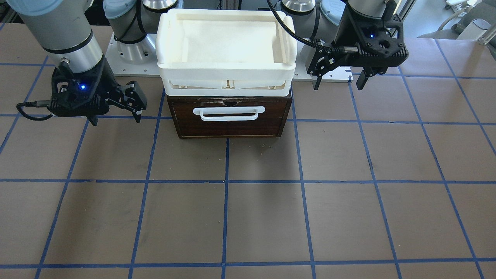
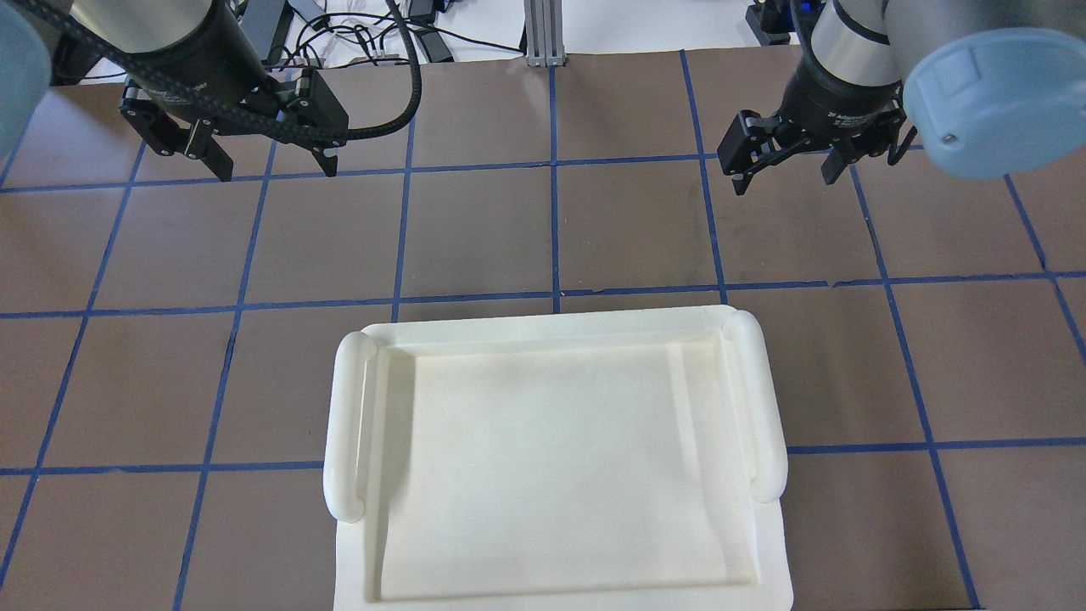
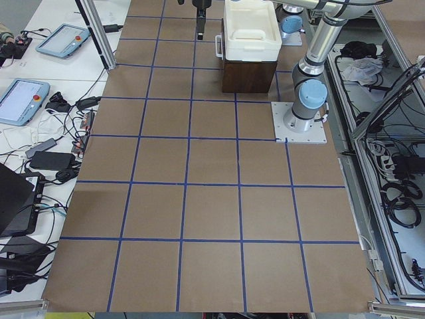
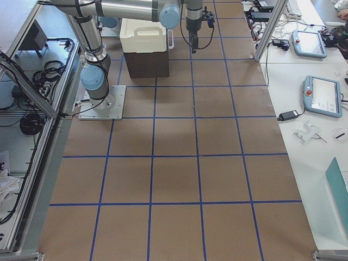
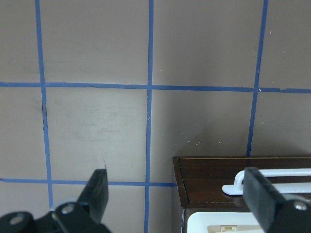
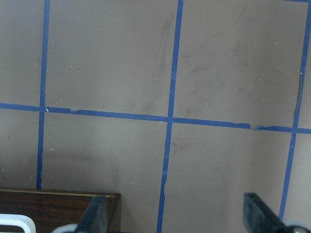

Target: Put scissors in drawer and close it

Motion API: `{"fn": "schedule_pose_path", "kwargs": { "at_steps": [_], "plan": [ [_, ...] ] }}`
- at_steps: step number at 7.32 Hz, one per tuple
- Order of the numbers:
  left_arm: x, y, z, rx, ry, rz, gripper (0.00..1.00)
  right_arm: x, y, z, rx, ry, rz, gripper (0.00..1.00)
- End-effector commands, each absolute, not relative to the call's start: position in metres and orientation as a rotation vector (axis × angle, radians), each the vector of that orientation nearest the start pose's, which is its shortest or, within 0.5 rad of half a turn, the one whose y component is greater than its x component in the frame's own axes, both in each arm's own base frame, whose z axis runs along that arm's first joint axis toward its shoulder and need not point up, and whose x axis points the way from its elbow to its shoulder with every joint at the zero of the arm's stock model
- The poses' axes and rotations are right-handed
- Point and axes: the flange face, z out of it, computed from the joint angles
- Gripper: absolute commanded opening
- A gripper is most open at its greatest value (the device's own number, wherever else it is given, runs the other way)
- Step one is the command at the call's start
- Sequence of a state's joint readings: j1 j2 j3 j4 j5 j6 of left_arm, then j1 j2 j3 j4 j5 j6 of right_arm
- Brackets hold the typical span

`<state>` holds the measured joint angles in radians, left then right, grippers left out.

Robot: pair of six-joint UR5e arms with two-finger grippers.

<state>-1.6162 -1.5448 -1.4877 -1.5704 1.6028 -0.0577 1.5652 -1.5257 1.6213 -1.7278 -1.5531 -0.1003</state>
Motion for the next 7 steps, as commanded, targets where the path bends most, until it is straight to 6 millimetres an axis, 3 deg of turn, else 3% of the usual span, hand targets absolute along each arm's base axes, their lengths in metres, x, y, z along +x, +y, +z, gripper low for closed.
{"fn": "schedule_pose_path", "kwargs": {
  "at_steps": [1,2,5,7],
  "plan": [
    [-0.152,-0.481,0.537,-0.013,3.101,-0.308,1.00,0.132,-0.516,0.456,-0.152,3.118,-0.097,1.00],
    [-0.151,-0.479,0.538,-0.017,3.101,-0.310,1.00,0.132,-0.516,0.456,-0.159,3.118,-0.095,1.00],
    [-0.149,-0.496,0.552,-0.065,3.102,-0.418,1.00,0.132,-0.517,0.455,-0.161,3.118,-0.090,1.00],
    [-0.150,-0.497,0.543,-0.070,3.101,-0.399,1.00,0.131,-0.517,0.455,-0.161,3.118,-0.090,1.00]
  ]
}}
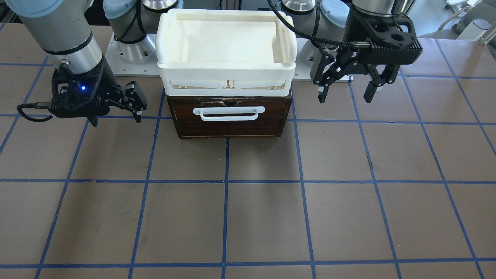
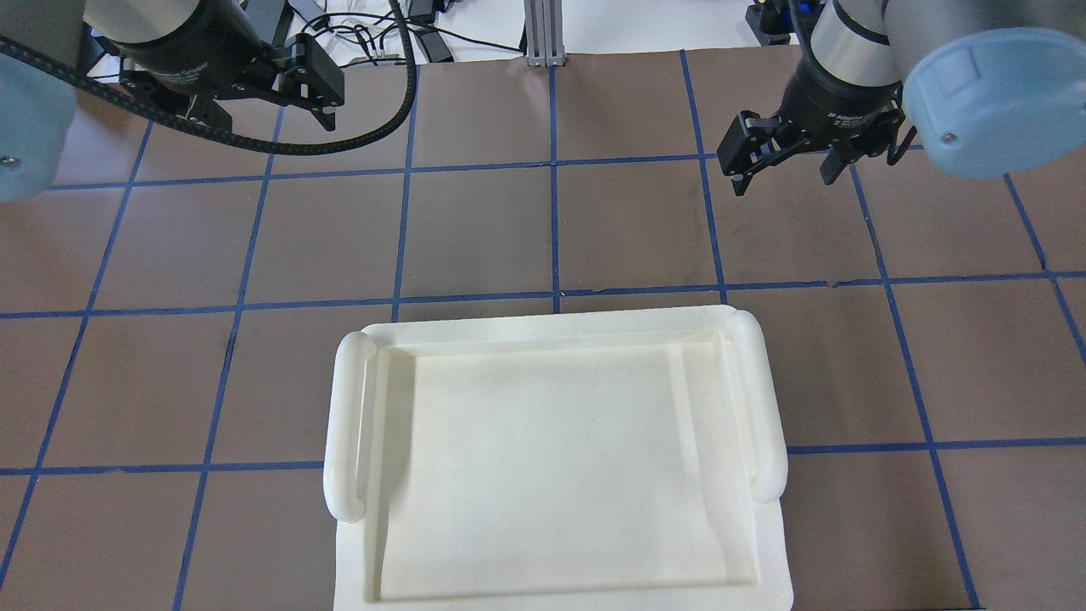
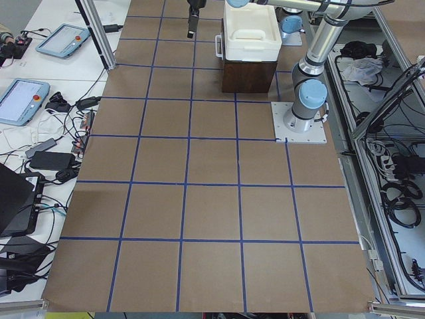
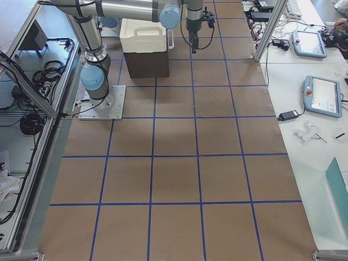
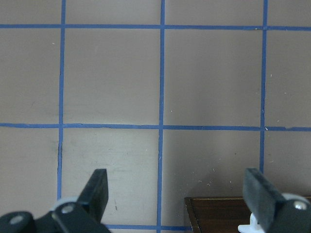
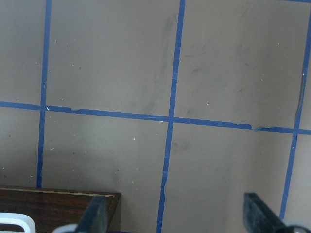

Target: Put scissors in drawer and close it

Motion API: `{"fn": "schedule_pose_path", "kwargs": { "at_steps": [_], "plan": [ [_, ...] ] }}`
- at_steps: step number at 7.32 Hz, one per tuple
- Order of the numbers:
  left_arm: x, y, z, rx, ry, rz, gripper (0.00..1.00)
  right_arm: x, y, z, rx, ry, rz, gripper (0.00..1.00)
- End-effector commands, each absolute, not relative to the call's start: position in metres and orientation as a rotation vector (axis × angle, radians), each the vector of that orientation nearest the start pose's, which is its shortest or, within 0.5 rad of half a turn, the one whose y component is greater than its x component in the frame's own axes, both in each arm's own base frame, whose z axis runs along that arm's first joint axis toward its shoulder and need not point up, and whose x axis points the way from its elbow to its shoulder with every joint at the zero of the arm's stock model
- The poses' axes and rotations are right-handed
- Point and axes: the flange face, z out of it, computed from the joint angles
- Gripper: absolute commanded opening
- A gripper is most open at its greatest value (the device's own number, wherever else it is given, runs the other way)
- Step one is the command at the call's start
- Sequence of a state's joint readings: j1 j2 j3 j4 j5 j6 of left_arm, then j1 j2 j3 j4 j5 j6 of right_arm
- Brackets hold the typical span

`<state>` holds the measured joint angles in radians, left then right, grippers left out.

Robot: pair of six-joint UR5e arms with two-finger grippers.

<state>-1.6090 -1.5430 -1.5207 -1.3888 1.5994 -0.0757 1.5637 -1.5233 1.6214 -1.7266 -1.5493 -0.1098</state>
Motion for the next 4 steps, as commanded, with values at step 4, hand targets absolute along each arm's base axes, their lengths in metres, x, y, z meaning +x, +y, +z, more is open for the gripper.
{"fn": "schedule_pose_path", "kwargs": {
  "at_steps": [4],
  "plan": [
    [-0.1478,-0.4902,0.5382,-0.071,3.106,-0.328,1.00,0.1305,-0.5165,0.4543,-0.156,3.120,-0.083,1.00]
  ]
}}
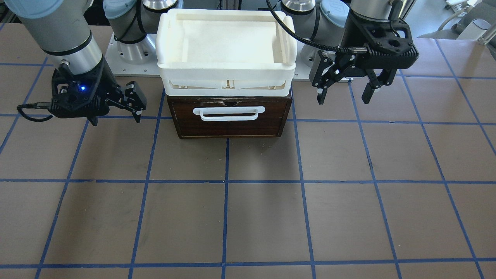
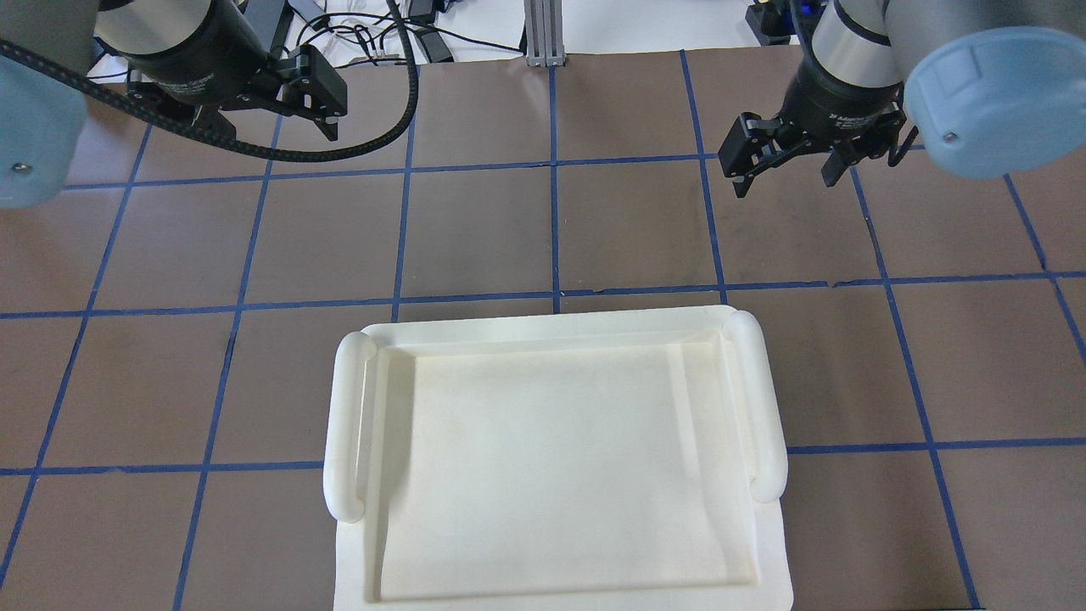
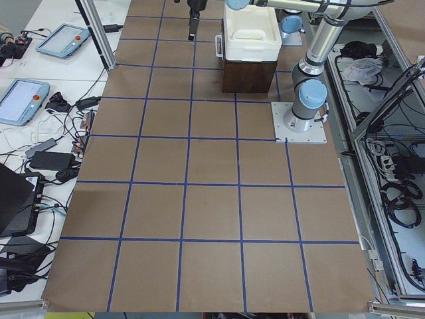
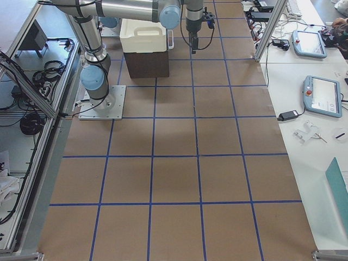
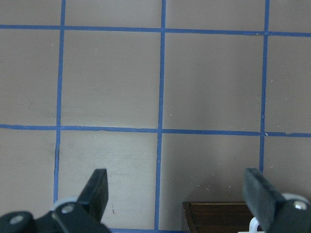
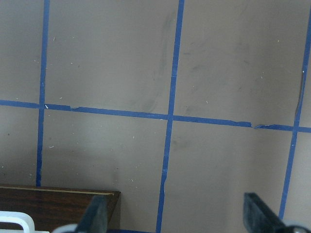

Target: Put scissors in drawer and close it

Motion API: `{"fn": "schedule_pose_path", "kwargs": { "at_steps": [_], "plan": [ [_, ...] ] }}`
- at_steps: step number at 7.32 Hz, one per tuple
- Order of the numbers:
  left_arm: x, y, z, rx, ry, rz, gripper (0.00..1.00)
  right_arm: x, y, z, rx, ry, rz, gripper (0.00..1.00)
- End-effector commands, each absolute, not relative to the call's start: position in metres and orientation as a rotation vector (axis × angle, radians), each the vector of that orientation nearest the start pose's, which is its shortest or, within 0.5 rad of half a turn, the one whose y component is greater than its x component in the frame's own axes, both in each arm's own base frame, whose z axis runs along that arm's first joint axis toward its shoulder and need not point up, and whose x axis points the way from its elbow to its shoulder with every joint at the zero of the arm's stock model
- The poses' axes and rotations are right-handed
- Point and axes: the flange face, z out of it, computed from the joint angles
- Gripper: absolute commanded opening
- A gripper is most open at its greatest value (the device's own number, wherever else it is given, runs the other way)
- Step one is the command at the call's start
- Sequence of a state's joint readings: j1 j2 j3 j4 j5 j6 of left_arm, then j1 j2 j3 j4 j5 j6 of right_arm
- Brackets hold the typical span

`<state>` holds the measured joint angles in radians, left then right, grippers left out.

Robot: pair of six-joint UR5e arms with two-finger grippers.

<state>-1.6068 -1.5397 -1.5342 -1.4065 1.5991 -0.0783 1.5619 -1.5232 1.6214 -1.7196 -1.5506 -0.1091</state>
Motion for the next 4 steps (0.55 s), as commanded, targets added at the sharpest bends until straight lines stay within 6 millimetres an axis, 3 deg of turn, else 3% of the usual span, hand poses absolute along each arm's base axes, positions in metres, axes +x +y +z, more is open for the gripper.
{"fn": "schedule_pose_path", "kwargs": {
  "at_steps": [1,4],
  "plan": [
    [-0.1478,-0.4911,0.5357,-0.071,3.107,-0.318,1.00,0.1305,-0.5166,0.4545,-0.159,3.120,-0.086,1.00],
    [-0.1498,-0.4907,0.5359,-0.066,3.112,-0.320,1.00,0.1299,-0.5174,0.4551,-0.157,3.118,-0.095,1.00]
  ]
}}
